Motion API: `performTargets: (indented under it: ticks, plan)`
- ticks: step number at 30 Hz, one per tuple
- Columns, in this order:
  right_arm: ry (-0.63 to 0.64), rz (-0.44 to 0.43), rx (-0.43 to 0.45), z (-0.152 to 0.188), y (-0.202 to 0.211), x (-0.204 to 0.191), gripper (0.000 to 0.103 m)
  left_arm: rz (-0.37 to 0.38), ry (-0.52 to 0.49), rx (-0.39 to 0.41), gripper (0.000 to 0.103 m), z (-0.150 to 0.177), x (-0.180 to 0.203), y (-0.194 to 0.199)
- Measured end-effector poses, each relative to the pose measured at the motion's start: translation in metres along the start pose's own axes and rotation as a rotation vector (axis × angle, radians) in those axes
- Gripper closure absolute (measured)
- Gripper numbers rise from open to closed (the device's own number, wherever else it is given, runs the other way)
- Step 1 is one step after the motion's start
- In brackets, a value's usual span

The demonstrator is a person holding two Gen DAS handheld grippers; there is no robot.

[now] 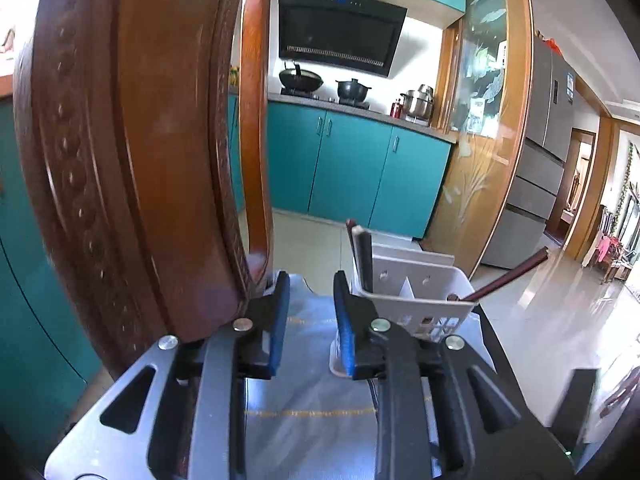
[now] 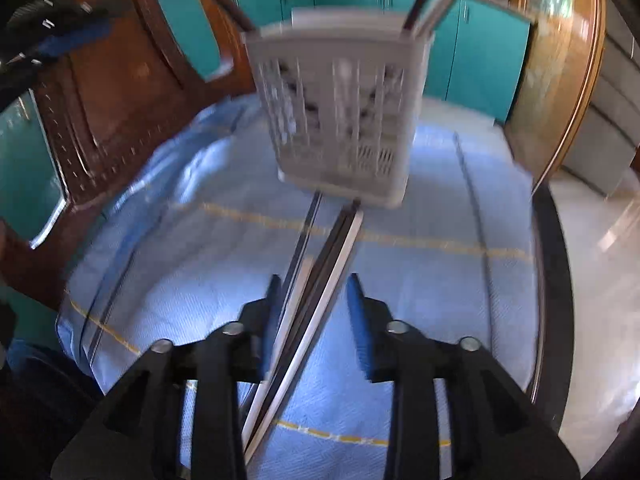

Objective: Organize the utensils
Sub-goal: 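Withdraw both tools from the basket back to the chopstick pile, then move left tool to a dark brown chopstick while right tool reaches a light wooden chopstick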

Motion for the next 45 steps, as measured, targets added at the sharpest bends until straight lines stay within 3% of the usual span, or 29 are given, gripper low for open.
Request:
performTargets:
  ticks: [8, 13, 20, 23, 28, 36, 45]
  plan:
    - [-0.042, 0.057, -0.103, 0.014, -0.025, 0.013, 0.056, 0.008, -0.028, -0.011, 0.07, 0.009, 0.001, 0.004]
    - [-0.061, 0.056, -0.098, 0.02, -0.027, 0.015, 0.051, 0.012, -0.031, -0.038, 0.066, 0.015, 0.001, 0.002]
    - [-0.172, -0.046, -0.091, 0.023, -0.03, 0.021, 0.052, 0.012, -0.043, -0.066, 0.063, 0.021, 0.004, 0.0]
    - [-0.198, -0.065, -0.078, 0.022, -0.03, 0.022, 0.058, 0.014, -0.046, -0.077, 0.061, 0.025, 0.004, -0.001]
    - [-0.243, -0.099, -0.077, 0.022, -0.029, 0.026, 0.086, 0.013, -0.054, -0.093, 0.061, 0.028, 0.005, -0.003]
    - [-0.214, -0.056, -0.07, 0.022, -0.025, 0.029, 0.097, 0.013, -0.073, -0.109, 0.061, 0.033, 0.008, -0.006]
    - [-0.229, -0.03, -0.047, 0.026, -0.012, 0.046, 0.1, 0.008, -0.097, -0.127, 0.059, 0.041, 0.008, -0.007]
Point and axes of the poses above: each gripper's, at about its wrist camera, not at the fingertips, and y roughly against the way its jaws point, x to its right, z to its underside, the point moved 8 cm from there along -y, roughly the way its jaws point, and after that the axes turned 13 degrees about -z, right-handed, at the moved point
